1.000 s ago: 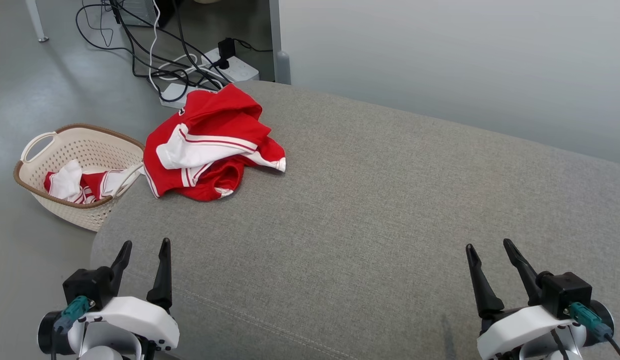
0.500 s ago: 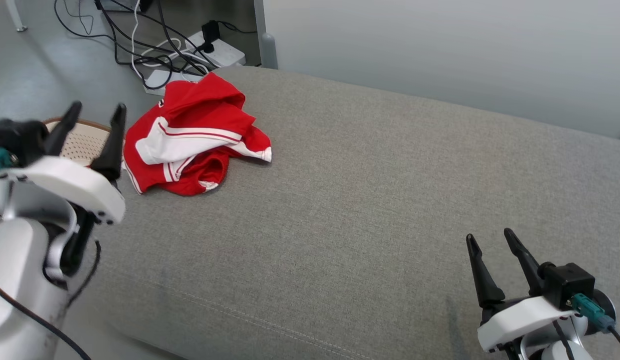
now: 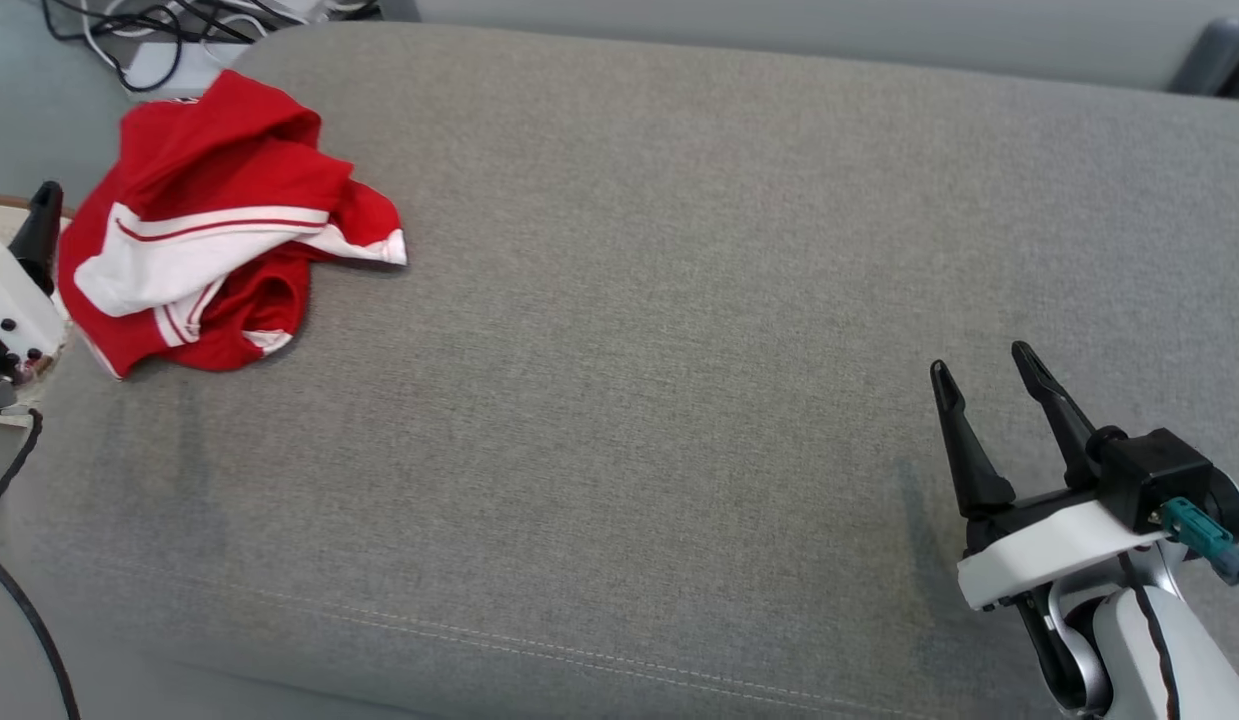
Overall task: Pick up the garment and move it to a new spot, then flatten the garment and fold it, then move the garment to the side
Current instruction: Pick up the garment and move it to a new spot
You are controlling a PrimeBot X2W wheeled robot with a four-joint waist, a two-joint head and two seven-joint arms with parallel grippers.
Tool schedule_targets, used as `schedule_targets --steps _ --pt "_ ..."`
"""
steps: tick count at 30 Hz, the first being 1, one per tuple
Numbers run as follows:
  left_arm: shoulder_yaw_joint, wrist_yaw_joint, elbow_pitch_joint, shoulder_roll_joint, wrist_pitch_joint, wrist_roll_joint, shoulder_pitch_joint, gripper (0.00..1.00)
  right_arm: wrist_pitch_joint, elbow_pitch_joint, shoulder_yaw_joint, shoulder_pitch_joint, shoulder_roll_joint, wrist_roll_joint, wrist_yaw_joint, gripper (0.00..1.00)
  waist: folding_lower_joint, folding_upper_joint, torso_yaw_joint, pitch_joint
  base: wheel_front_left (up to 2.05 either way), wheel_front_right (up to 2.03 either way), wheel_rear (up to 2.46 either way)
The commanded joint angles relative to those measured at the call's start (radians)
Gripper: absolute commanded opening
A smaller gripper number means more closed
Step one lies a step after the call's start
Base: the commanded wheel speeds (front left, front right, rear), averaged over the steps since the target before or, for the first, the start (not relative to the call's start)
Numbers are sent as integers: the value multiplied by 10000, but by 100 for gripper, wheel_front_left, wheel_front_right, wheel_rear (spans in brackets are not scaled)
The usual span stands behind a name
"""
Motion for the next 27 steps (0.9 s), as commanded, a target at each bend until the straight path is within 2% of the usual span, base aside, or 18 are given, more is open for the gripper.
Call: schedule_targets --steps 1,10,15,22,25,27 --pt "373 -91 -78 603 -9 -131 -571 100 53 -325 228 -280 -84 -43 71 100 0 0 -506 603 0 0 0" --pt "207 -403 1694 1010 269 -127 -1275 100 189 -565 303 -767 -281 21 71 100 0 0 -1045 1645 0 0 0" --pt "254 -182 2156 1371 231 -59 -1312 100 220 -658 284 -847 -308 37 71 100 0 0 -1277 1949 0 0 0" --pt "218 -153 2446 1640 127 -9 -1481 100 298 -834 106 -834 -353 34 71 100 0 0 -1351 2312 0 0 0" --pt "195 -107 2588 1641 188 -27 -1580 0 348 -876 128 -874 -326 55 71 100 0 0 -1372 2391 0 0 0" --pt "116 -92 2645 1646 209 29 -1645 0 360 -887 134 -907 -314 63 71 100 0 0 -1378 2403 0 0 0"
